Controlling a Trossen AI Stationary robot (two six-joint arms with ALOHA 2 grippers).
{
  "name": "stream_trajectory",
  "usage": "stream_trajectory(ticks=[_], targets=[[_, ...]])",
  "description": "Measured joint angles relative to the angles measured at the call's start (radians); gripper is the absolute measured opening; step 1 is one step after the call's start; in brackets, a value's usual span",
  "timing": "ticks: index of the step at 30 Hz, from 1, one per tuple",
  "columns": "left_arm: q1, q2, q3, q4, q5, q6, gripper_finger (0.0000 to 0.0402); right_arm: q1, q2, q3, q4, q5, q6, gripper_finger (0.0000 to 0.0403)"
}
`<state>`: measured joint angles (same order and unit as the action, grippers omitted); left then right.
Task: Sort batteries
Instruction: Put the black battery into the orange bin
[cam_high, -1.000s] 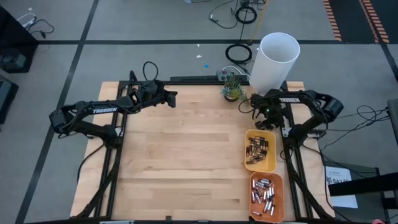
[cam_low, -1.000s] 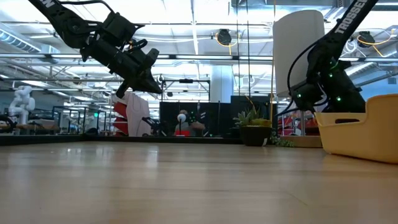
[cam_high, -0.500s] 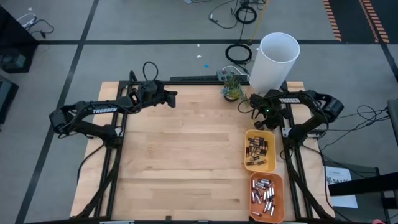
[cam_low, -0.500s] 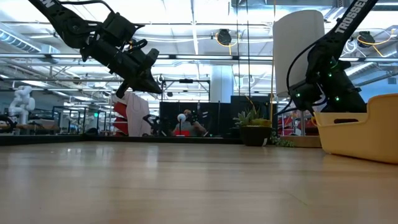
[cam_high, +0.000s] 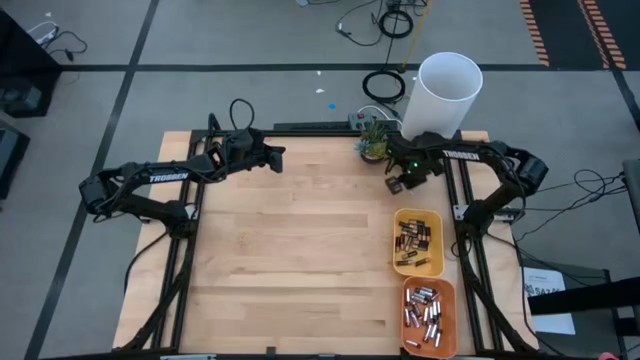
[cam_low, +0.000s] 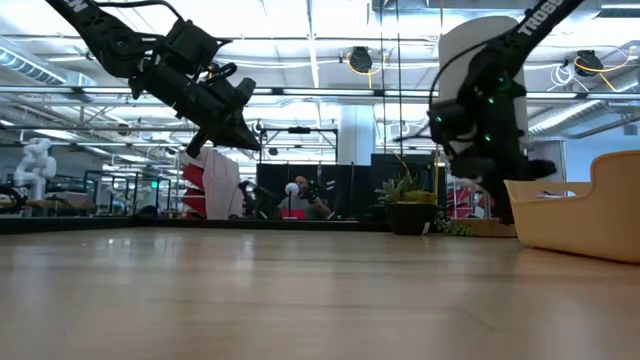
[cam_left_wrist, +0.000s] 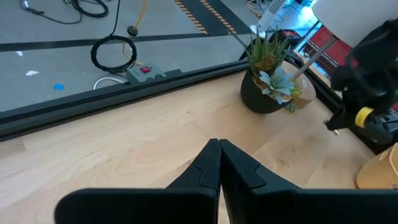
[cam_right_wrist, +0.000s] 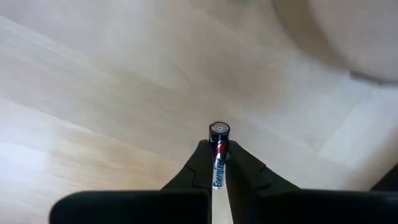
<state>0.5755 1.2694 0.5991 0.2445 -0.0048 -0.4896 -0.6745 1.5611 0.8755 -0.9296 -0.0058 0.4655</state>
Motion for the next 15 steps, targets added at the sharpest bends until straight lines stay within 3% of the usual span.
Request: stream_trajectory(ticks=[15], targets=[[0.000, 0.000, 0.000, -0.046, 0.000, 0.000, 0.0011, 0.119, -0.001, 0.310, -0.114, -0.022, -0.009, 0.0007]])
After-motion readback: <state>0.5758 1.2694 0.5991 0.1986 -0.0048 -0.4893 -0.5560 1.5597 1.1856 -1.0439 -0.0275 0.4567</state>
